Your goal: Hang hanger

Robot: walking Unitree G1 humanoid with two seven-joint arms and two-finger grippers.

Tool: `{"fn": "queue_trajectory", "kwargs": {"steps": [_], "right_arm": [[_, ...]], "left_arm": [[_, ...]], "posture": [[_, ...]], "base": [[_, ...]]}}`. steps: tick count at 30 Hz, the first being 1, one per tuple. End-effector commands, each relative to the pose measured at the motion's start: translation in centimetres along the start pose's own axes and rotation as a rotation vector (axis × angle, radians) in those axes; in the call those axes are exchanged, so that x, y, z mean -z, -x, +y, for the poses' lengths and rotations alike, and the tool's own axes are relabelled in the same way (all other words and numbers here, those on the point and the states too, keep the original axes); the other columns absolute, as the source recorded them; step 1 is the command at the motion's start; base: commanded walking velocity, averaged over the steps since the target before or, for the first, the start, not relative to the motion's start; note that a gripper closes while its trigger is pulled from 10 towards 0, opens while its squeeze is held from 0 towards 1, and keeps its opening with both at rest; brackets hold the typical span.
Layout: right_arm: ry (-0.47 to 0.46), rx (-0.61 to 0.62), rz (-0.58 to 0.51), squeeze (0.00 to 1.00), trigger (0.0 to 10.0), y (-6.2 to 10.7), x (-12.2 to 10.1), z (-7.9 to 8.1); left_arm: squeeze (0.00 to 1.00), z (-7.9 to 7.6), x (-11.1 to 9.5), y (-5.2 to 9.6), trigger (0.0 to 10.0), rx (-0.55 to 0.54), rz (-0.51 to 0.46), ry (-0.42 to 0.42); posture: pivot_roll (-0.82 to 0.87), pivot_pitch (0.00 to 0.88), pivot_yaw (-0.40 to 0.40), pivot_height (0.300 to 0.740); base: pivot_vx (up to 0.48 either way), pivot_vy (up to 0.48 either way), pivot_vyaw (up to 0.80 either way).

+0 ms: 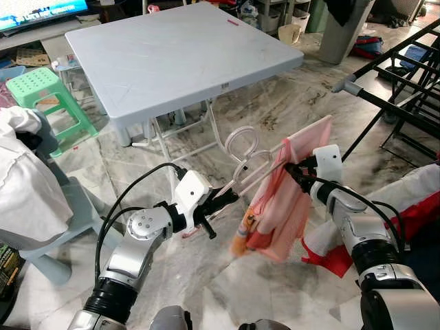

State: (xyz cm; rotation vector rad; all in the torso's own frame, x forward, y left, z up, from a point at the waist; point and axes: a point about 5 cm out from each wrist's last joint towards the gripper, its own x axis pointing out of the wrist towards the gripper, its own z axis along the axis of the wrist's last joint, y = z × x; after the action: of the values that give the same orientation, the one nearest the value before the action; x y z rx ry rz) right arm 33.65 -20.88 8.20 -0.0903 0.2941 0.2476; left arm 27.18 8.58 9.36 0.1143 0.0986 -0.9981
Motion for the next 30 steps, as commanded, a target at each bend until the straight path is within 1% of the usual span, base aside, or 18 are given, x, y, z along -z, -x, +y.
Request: {"fn": "queue_trajectory", "kwargs": {"steps": [1, 10, 13, 15, 16, 17, 18, 19, 20, 22, 25, 28, 29, 30], "right_arm": [[-0.015, 0.026, -0.015, 0.00, 0.0, 0.1, -0.3, -0.7], [-0.045, 0.064, -0.037, 0.00, 0.0, 0.3, -0.6, -1.5], [-0.056, 0.074, -0.059, 0.00, 0.0, 0.4, -1.0, -1.7], [-0.071, 0.098, -0.092, 0.00, 0.0, 0.6, -1.6, -2.1], [-0.071, 0.098, -0.092, 0.00, 0.0, 0.6, -1.6, -2.1], [-0.097, 0.141, -0.131, 0.00, 0.0, 0.8, -2.3, -2.8], [-0.124, 0.164, -0.144, 0.00, 0.0, 0.8, -2.6, -3.1], [-0.196, 0.223, -0.167, 0.00, 0.0, 0.9, -3.3, -3.8], [-0.212, 0.249, -0.181, 0.00, 0.0, 0.9, -3.7, -4.2], [-0.218, 0.283, -0.208, 0.00, 0.0, 0.9, -4.3, -4.6], [-0.224, 0.313, -0.259, 0.00, 0.0, 0.8, -5.6, -4.8], [-0.234, 0.367, -0.354, 0.00, 0.0, 0.8, -7.8, -4.9], [-0.240, 0.373, -0.362, 0.00, 0.0, 0.8, -8.1, -4.9], [-0.240, 0.383, -0.374, 0.00, 0.0, 0.7, -8.5, -4.8]], "left_arm": [[0.00, 0.3, -0.7, 0.2, 0.0, -0.004, -0.018, -0.023], [0.00, 0.4, -0.5, 0.2, 0.0, -0.010, -0.008, -0.028], [0.00, 0.5, 0.0, 0.4, 0.0, -0.023, 0.023, -0.053], [0.00, 0.6, 0.5, 0.7, 0.0, -0.027, 0.056, -0.081], [0.00, 0.6, 0.5, 0.7, 0.0, -0.027, 0.056, -0.081], [0.00, 0.7, 1.0, 1.0, 0.0, -0.028, 0.081, -0.088], [0.00, 0.7, 1.1, 1.1, 0.0, -0.028, 0.085, -0.089], [0.00, 0.7, 1.3, 1.2, 0.0, -0.027, 0.095, -0.094], [0.00, 0.6, 1.4, 1.2, 0.0, -0.025, 0.103, -0.097], [0.00, 0.6, 1.6, 1.4, 0.0, -0.022, 0.119, -0.105], [0.00, 0.4, 2.1, 1.7, 0.0, -0.008, 0.149, -0.115], [0.00, -0.6, 2.6, 2.3, 0.0, 0.053, 0.165, -0.112], [0.00, -0.9, 2.6, 2.5, 0.0, 0.070, 0.165, -0.103], [0.00, -1.4, 2.7, 2.8, 0.0, 0.109, 0.165, -0.084]], "posture": [[-0.02, 0.000, -0.003, 0.740], [-0.03, 0.000, -0.003, 0.740], [-0.03, 0.000, -0.004, 0.740], [-0.03, 0.000, -0.004, 0.740], [-0.03, 0.000, -0.004, 0.740], [-0.03, 0.000, -0.004, 0.740], [-0.03, 0.000, -0.003, 0.740], [-0.03, 0.000, -0.003, 0.740], [-0.03, 0.000, -0.003, 0.740], [-0.03, 0.000, -0.003, 0.740], [-0.03, 0.000, -0.003, 0.740], [-0.02, 0.000, -0.009, 0.740], [-0.02, 0.000, -0.009, 0.740], [-0.01, 0.000, -0.010, 0.740]], "base": [[0.000, 0.000, 0.00], [0.000, 0.000, 0.00], [0.000, 0.000, 0.00], [0.000, 0.000, 0.00], [0.000, 0.000, 0.00], [0.000, 0.000, 0.00], [0.000, 0.000, 0.00], [0.000, 0.000, 0.00], [0.000, 0.000, 0.00], [0.000, 0.000, 0.00], [0.000, 0.000, 0.00], [0.000, 0.000, 0.00], [0.000, 0.000, 0.00], [0.000, 0.000, 0.00]]}}
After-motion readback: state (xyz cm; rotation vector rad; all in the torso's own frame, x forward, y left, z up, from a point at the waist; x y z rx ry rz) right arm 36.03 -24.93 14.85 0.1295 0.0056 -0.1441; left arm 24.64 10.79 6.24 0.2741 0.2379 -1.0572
